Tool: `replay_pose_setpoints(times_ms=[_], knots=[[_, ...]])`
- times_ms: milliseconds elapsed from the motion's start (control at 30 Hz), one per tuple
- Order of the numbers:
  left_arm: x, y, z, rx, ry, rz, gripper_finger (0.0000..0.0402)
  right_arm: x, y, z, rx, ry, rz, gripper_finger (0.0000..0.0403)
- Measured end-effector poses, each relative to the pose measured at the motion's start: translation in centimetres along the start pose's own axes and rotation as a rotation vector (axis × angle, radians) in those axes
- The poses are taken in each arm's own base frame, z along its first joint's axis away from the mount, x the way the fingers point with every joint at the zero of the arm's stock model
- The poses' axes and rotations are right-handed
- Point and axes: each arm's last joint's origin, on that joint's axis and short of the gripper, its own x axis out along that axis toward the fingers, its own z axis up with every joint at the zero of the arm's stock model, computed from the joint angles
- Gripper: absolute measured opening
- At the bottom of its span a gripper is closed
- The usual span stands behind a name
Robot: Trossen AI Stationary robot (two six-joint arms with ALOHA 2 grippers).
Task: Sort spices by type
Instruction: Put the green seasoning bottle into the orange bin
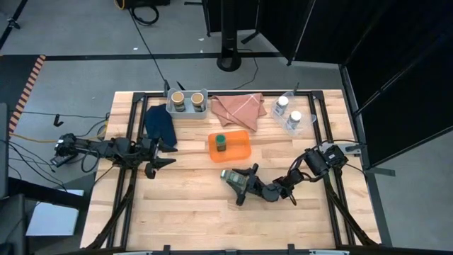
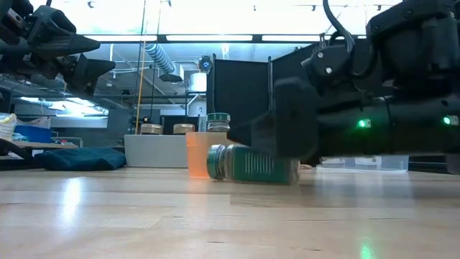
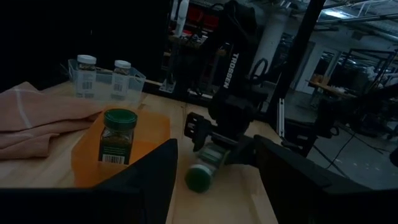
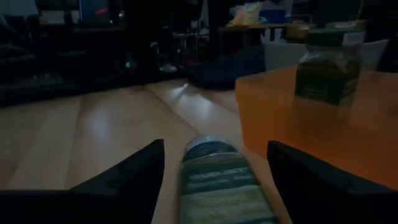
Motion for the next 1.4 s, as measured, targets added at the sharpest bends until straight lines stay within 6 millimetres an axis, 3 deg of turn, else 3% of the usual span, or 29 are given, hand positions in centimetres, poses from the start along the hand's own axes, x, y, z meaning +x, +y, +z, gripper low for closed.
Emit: replay_pose_setpoints(times_ms=[233,400,467,567,700,767,967,1133,1400], knots=[[0.0,0.0,0.0,0.001,0.000,0.000,0.0224,-0.3,0.5,1.3,0.005,-0.042,0.017,0.0273],[0.0,0.0,0.0,0.001,0.001,-0.001,0.0224,-1.1,1.9,5.9,-0.109,-0.069,0.034,0.0257],[0.0,0.0,0.0,0.002,0.003,-0.006,0.0224,-1.1,2.0,8.5,-0.072,-0.029,0.026,0.0246],[0.0,0.0,0.0,0.002,0.006,-0.015,0.0224,-0.2,1.6,12.2,-0.027,0.166,0.081,0.0228],[0.0,0.0,0.0,0.002,0.007,-0.016,0.0224,1.9,0.5,15.6,-0.062,0.713,0.221,0.0201],[0.0,0.0,0.0,0.002,0.008,-0.016,0.0224,2.8,-0.2,16.5,-0.102,0.903,0.262,0.0190],[0.0,-0.1,-0.1,0.000,0.013,-0.023,0.0224,6.6,0.0,19.9,-0.161,0.875,0.381,0.0182],[0.0,-0.2,-0.2,-0.019,0.034,-0.071,0.0224,8.9,0.0,18.7,-0.168,0.983,0.381,0.0202],[0.0,-0.3,-0.3,-0.048,0.058,-0.126,0.0224,11.1,1.0,16.0,-0.201,1.136,0.387,0.0274]])
